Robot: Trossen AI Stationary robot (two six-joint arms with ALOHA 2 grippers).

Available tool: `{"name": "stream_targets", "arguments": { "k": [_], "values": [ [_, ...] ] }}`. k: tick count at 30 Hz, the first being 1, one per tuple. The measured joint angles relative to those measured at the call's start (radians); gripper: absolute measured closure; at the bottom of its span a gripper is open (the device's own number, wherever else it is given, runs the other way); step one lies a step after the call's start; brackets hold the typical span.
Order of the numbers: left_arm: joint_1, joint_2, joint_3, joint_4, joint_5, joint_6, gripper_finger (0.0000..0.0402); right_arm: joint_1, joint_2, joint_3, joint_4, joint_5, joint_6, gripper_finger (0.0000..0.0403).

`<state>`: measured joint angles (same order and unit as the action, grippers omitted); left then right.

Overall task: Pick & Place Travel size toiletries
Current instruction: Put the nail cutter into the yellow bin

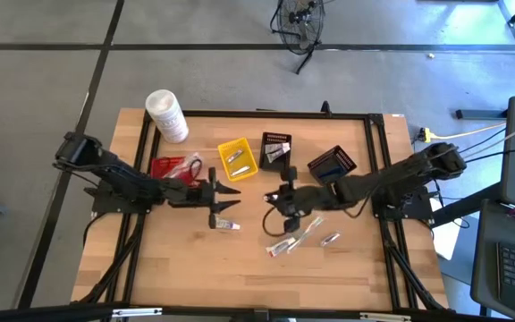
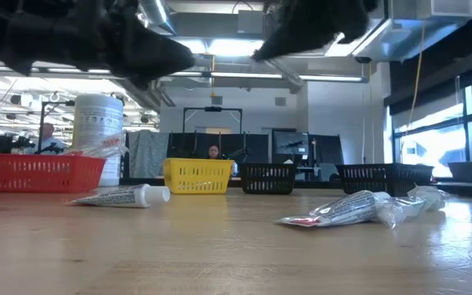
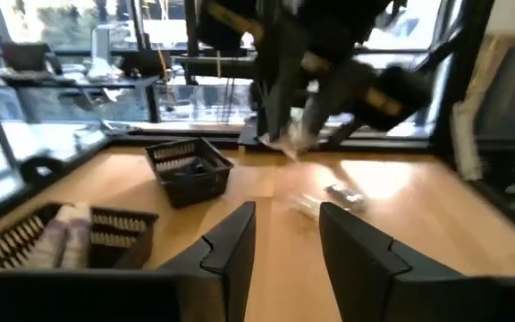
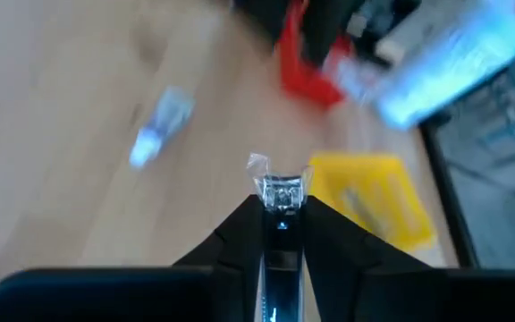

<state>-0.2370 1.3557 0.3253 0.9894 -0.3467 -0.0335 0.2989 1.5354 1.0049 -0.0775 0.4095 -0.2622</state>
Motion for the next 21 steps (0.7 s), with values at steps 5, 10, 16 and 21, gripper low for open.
{"name": "stream_targets", "arguments": {
  "k": [5, 10, 16, 21],
  "values": [
    [0.018, 0.109, 0.100, 0.001, -0.119, 0.078, 0.0255, -0.045, -0.012, 0.000, 0.083, -0.037, -0.090, 0.0351],
    [0.043, 0.198, 0.167, -0.004, -0.139, 0.073, 0.0226, -0.094, -0.012, 0.000, 0.088, -0.093, -0.167, 0.0328],
    [0.051, 0.311, 0.242, -0.007, -0.140, 0.071, 0.0210, -0.153, -0.006, 0.001, 0.172, -0.281, -0.168, 0.0327],
    [0.047, 0.375, 0.329, -0.004, -0.220, 0.124, 0.0210, -0.183, 0.018, 0.001, 0.181, -0.347, -0.135, 0.0350]
  ]
}}
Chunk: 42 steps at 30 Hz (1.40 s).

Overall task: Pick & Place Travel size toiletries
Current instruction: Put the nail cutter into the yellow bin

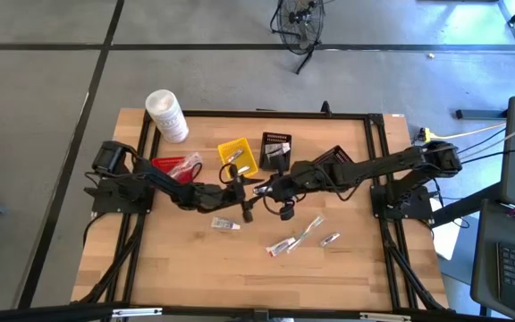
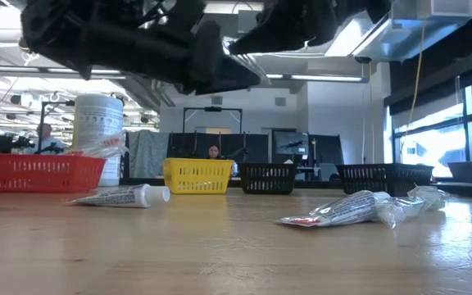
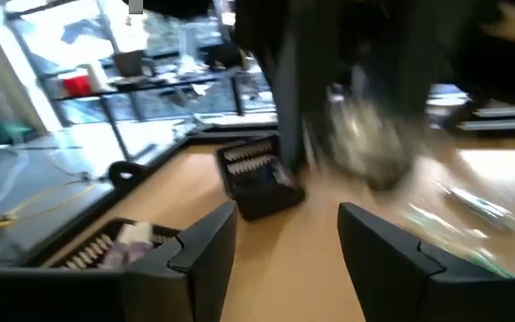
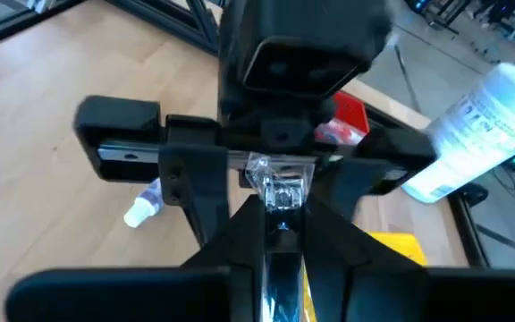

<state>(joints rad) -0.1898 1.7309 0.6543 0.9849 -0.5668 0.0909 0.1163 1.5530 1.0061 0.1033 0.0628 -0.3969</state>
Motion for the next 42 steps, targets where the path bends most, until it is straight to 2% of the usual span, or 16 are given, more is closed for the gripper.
{"name": "stream_targets", "arguments": {
  "k": [3, 8, 15, 23, 31, 33, 37, 42],
  "values": [
    [0.000, 0.016, 0.037, -0.002, -0.033, 0.011, 0.0210, -0.002, 0.016, 0.000, 0.003, 0.000, -0.001, 0.0341],
    [-0.009, 0.021, 0.050, -0.010, -0.022, 0.062, 0.0210, -0.002, 0.028, 0.000, 0.006, 0.000, 0.005, 0.0322],
    [-0.032, 0.021, 0.052, -0.015, -0.018, 0.123, 0.0217, -0.002, 0.033, 0.000, 0.003, 0.023, 0.009, 0.0348],
    [-0.006, 0.020, 0.052, -0.020, -0.008, 0.132, 0.0274, -0.002, 0.033, 0.000, 0.009, 0.030, 0.024, 0.0319],
    [0.002, 0.020, 0.052, -0.044, -0.008, 0.133, 0.0323, -0.002, 0.032, 0.000, -0.005, 0.037, 0.031, 0.0335],
    [0.003, 0.020, 0.052, -0.049, -0.006, 0.132, 0.0326, -0.001, 0.032, 0.000, -0.015, 0.062, 0.031, 0.0323],
    [0.011, 0.020, 0.052, -0.082, -0.039, 0.090, 0.0332, -0.002, 0.029, 0.001, -0.052, 0.107, 0.038, 0.0273],
    [0.056, 0.011, 0.052, -0.209, -0.106, -0.004, 0.0341, -0.001, 0.031, -0.002, -0.184, 0.215, 0.080, 0.0214]
  ]
}}
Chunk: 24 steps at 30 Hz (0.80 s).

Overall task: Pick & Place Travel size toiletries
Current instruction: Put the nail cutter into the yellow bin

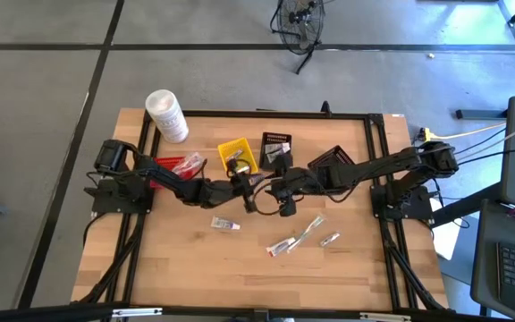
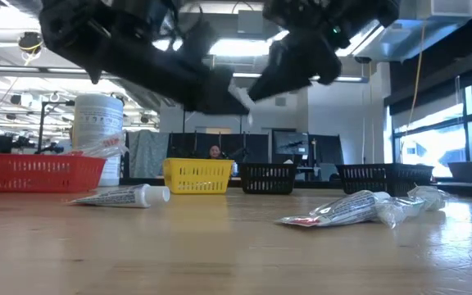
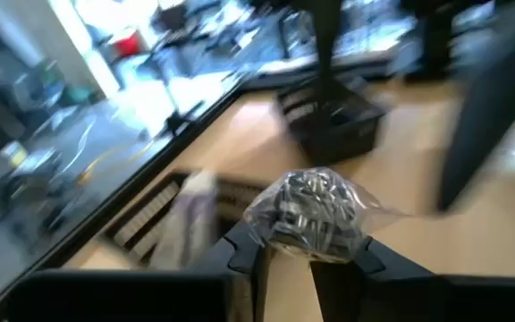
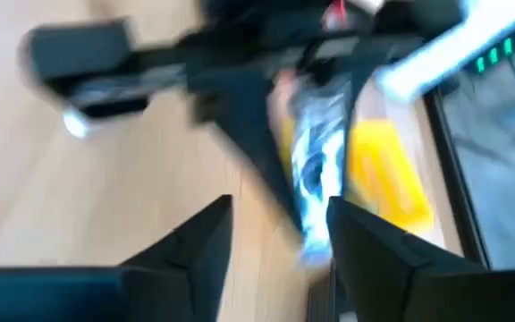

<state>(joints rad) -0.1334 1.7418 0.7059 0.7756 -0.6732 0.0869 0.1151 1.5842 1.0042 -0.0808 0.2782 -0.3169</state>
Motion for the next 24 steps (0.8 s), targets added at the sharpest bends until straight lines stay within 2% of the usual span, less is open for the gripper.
{"name": "stream_targets", "arguments": {
  "k": [3, 7, 12, 15, 18, 24],
  "values": [
    [0.046, 0.000, 0.000, -0.081, -0.038, -0.061, 0.0342, -0.001, 0.000, 0.000, -0.099, 0.060, 0.055, 0.0188],
    [0.122, -0.029, 0.000, -0.175, -0.052, -0.131, 0.0342, -0.001, 0.000, 0.000, -0.209, 0.073, 0.117, 0.0166],
    [0.232, -0.109, 0.002, -0.456, 0.016, -0.294, 0.0342, 0.000, 0.000, 0.000, -0.241, 0.070, 0.170, 0.0154],
    [0.301, -0.151, 0.000, -0.598, 0.124, -0.387, 0.0338, -0.001, 0.000, 0.000, -0.245, 0.054, 0.186, 0.0157],
    [0.350, -0.156, 0.000, -0.648, 0.220, -0.414, 0.0324, 0.000, 0.000, 0.000, -0.249, 0.007, 0.207, 0.0165],
    [0.391, -0.111, 0.000, -0.627, 0.250, -0.372, 0.0296, -0.001, 0.000, 0.000, -0.248, -0.061, 0.237, 0.0186]
  ]
}}
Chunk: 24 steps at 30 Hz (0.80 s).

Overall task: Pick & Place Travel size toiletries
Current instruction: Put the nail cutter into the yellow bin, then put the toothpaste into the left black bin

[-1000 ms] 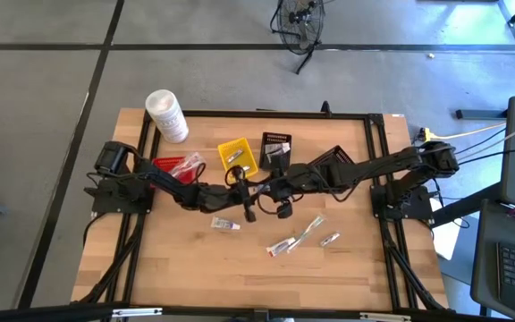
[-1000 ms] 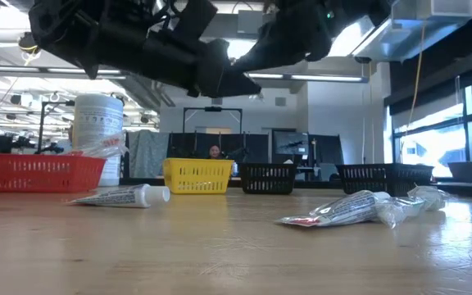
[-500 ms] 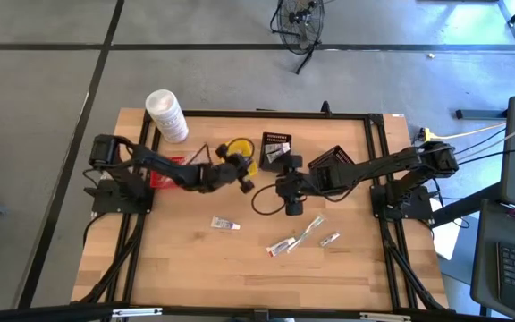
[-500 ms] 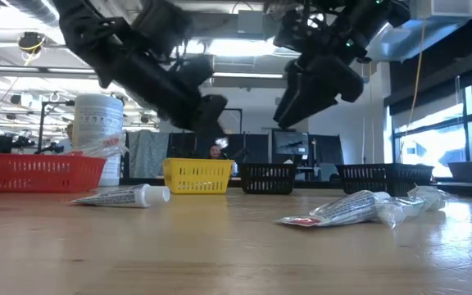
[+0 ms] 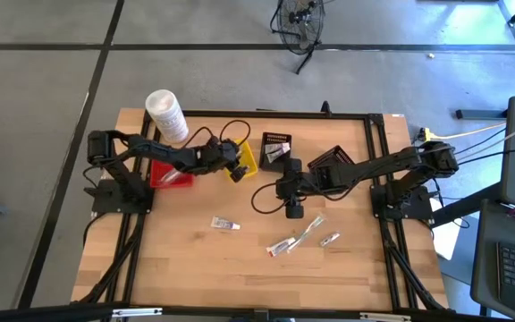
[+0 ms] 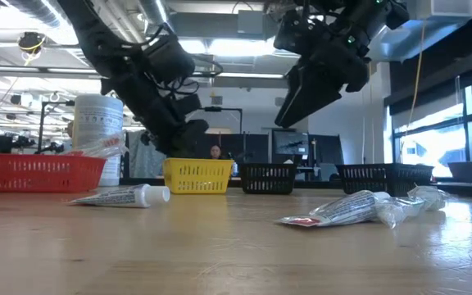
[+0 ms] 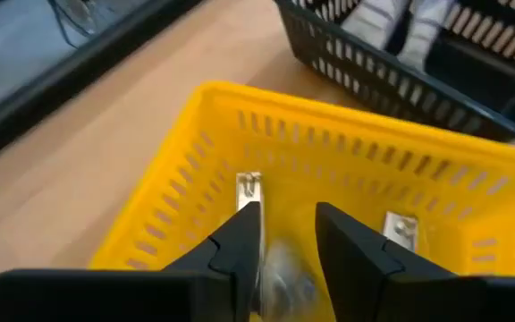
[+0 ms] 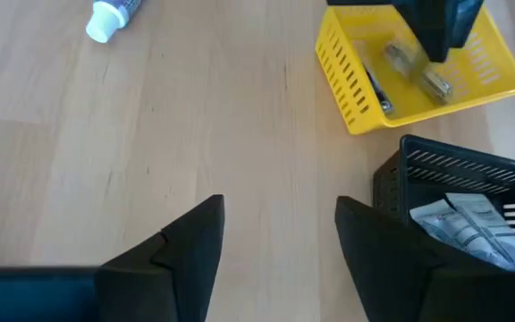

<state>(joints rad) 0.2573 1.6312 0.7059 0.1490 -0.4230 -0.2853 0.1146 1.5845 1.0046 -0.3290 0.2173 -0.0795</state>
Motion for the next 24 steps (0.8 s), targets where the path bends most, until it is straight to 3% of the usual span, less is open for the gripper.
{"name": "stream_targets", "arguments": {
  "k": [14, 18, 24],
  "values": [
    [-0.026, 0.017, 0.000, 0.198, 0.048, 0.045, 0.0270, 0.000, 0.000, 0.000, 0.000, 0.000, 0.005, 0.0222],
    [-0.059, 0.017, 0.000, 0.300, 0.104, 0.091, 0.0270, 0.000, 0.000, 0.001, -0.010, -0.004, 0.034, 0.0230],
    [-0.128, 0.016, 0.000, 0.387, 0.190, 0.144, 0.0270, 0.019, 0.000, 0.002, -0.157, -0.129, 0.112, 0.0246]
  ]
}}
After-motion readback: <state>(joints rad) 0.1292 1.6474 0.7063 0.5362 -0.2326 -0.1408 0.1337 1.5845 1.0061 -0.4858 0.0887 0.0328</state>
